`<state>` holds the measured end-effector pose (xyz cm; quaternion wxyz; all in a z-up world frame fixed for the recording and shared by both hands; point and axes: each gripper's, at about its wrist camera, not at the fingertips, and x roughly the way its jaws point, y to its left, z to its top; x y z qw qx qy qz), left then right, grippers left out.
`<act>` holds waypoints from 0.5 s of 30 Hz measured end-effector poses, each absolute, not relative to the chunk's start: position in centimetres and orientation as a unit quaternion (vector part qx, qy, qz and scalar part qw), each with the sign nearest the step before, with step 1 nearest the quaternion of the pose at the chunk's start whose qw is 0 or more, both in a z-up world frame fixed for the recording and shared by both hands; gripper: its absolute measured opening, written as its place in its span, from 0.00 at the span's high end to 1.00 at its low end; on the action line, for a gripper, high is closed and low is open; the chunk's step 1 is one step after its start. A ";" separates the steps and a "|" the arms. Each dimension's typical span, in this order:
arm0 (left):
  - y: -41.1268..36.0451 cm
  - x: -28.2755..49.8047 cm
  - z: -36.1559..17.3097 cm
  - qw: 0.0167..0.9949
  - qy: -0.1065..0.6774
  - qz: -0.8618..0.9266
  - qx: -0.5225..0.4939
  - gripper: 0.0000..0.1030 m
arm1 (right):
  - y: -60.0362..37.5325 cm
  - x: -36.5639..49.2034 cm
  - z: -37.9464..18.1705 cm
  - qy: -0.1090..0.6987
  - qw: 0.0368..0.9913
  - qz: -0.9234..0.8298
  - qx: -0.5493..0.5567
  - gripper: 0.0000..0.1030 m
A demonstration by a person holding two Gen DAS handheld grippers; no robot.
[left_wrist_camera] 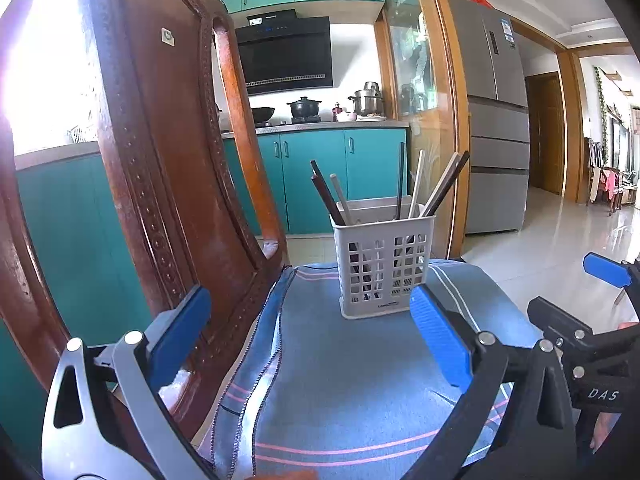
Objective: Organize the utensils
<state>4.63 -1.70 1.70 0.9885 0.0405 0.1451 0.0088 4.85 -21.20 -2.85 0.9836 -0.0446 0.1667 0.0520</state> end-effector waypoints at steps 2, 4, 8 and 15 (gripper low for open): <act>-1.7 4.5 1.6 0.989 0.144 0.010 0.040 0.04 | -21.1 4.8 -2.9 0.165 0.984 0.053 -0.049 0.03; -1.6 4.6 1.6 0.989 0.145 0.011 0.040 0.04 | -21.0 4.7 -2.9 0.164 0.984 0.052 -0.053 0.03; -1.4 4.6 1.5 0.988 0.147 0.010 0.036 0.04 | -20.9 4.7 -2.9 0.165 0.983 0.054 -0.050 0.03; -1.5 4.6 1.4 0.988 0.147 0.009 0.038 0.04 | -21.1 4.4 -2.8 0.161 0.985 0.051 -0.047 0.03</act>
